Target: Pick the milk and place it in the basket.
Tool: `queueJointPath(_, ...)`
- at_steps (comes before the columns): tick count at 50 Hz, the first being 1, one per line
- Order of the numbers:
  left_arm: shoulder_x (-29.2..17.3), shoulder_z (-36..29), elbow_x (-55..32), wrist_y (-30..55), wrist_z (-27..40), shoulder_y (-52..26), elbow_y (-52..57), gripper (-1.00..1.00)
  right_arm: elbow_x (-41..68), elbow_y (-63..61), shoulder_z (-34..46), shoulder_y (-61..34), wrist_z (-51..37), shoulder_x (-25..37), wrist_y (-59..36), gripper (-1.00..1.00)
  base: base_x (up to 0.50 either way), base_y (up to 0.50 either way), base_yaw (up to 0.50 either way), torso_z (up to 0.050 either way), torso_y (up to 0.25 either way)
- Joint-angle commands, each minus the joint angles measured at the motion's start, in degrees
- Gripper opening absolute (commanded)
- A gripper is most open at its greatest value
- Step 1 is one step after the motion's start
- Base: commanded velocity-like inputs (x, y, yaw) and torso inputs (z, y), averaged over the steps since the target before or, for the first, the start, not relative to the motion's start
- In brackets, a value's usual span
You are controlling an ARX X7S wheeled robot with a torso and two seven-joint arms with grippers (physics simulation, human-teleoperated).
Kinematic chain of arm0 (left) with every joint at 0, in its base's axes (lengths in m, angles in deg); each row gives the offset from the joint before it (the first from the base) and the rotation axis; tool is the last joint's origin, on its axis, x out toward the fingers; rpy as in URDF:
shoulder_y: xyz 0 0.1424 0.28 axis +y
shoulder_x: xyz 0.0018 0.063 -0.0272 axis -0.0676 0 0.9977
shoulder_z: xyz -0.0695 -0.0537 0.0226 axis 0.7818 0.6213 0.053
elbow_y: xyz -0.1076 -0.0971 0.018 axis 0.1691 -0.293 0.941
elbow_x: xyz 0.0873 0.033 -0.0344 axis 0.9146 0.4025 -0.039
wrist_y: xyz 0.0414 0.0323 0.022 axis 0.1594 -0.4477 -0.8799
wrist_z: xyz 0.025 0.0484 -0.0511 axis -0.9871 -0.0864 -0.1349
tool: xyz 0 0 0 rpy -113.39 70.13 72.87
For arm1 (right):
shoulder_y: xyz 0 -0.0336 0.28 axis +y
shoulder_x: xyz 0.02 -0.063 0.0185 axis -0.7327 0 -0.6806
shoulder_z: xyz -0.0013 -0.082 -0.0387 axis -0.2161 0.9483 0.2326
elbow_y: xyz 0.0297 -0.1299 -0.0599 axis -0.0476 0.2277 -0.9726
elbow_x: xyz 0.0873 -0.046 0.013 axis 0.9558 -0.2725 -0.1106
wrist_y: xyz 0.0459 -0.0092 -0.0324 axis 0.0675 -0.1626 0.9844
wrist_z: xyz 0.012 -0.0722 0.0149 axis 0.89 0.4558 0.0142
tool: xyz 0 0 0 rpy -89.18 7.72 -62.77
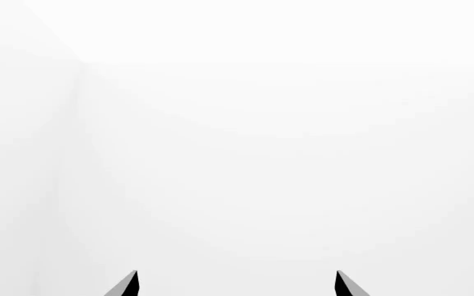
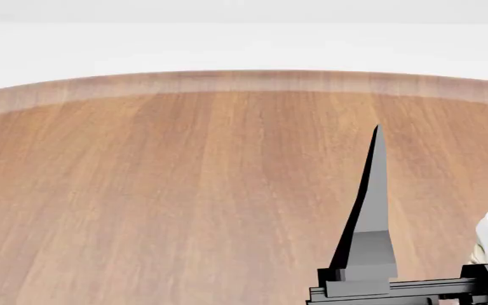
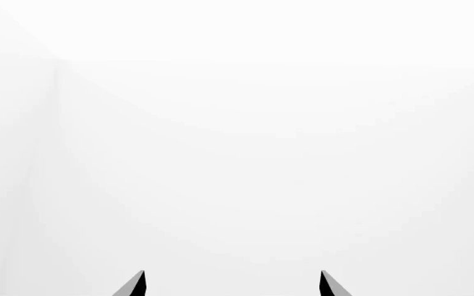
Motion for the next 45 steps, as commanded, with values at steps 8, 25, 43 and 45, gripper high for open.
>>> queueJointPath(8,0.62,0.54,0.81,-0.34,-0.92,-0.29,-0.47,1.00,-0.92,0.65,-0.18,-0.53,0.79,-0.56,0.15,1.00,0.48,0.00,0.00,0.000,0.002)
queueJointPath(25,0.42,0.23,1.15,-0.99,-0.73,0.30,-0.68,1.00,-1.56,0.86,0.72,-0.37,0.34,-0.14,-0.08,1.00,0.48,-0.01,0.00,0.000,0.000)
queueJointPath(43,0.06,0.28,1.11,-1.62,-0.51,0.79,-0.96,1.00,-0.52,1.92,1.32,-0.46,0.16,0.36,-0.50,1.00,0.15,-0.01,0.00,0.000,0.000)
queueJointPath(45,0.02,0.22,1.15,-1.61,-0.49,0.73,-1.01,1.00,0.22,2.52,1.35,-0.39,0.67,0.40,-0.29,1.00,0.00,0.00,0.00,0.000,0.000)
